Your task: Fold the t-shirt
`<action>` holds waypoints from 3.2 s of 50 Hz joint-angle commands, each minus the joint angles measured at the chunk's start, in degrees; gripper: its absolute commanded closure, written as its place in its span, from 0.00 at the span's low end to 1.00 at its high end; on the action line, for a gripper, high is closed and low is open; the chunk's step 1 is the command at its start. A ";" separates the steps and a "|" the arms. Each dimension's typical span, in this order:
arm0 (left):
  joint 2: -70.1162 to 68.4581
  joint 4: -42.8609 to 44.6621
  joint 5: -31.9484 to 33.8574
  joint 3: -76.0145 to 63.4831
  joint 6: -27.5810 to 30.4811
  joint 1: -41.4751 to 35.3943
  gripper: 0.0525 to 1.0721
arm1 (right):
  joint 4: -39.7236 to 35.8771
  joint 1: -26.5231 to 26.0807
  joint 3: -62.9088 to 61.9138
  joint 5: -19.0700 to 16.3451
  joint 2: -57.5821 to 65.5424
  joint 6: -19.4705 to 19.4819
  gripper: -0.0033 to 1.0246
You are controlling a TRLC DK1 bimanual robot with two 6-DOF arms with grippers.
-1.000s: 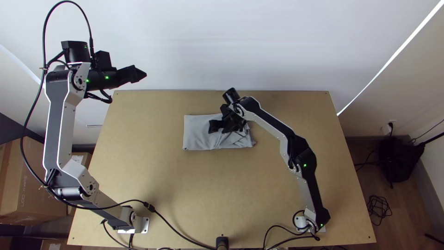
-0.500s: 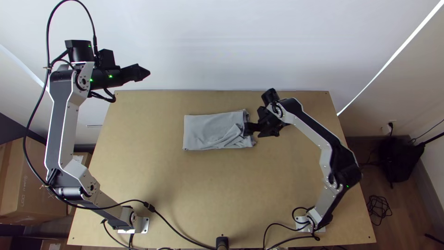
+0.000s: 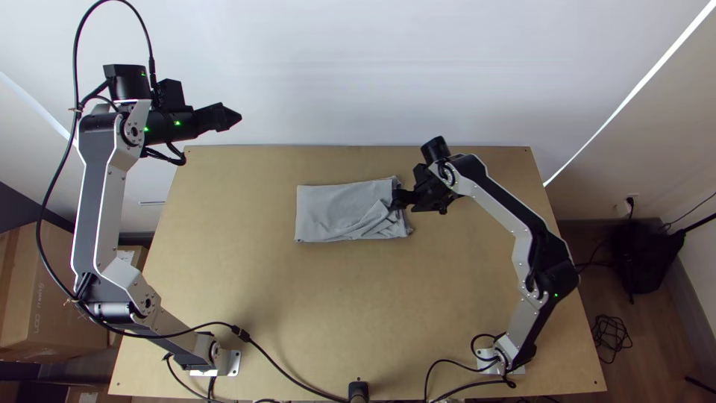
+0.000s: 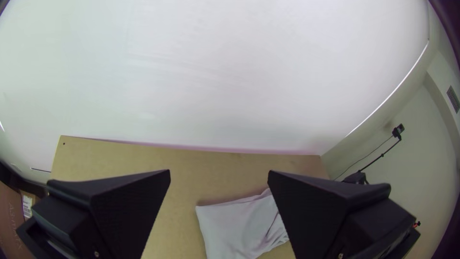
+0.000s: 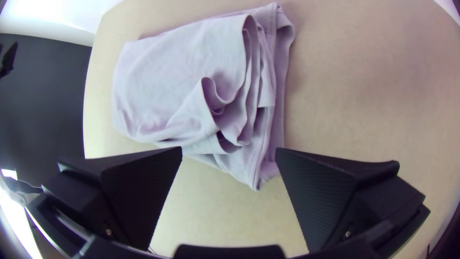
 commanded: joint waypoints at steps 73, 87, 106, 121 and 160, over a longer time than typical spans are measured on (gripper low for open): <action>-5.01 -0.53 -0.54 -3.55 1.08 3.75 0.05 | 0.66 5.33 -12.53 1.11 -3.98 1.53 0.05; -5.36 -0.71 -0.54 -3.37 1.52 4.28 0.05 | 9.27 -1.70 -9.01 1.11 -1.87 -0.75 0.05; -4.65 -0.80 -0.63 -1.70 1.43 4.36 0.05 | 11.56 -2.06 3.12 -0.48 9.99 -1.54 0.05; -3.95 -0.97 -0.80 -1.00 1.43 5.51 0.05 | 13.84 -1.18 12.78 -2.06 19.84 -1.54 0.05; -3.69 -2.55 -1.24 0.58 1.43 5.51 0.05 | 22.28 -11.28 22.28 -0.13 29.51 14.28 0.98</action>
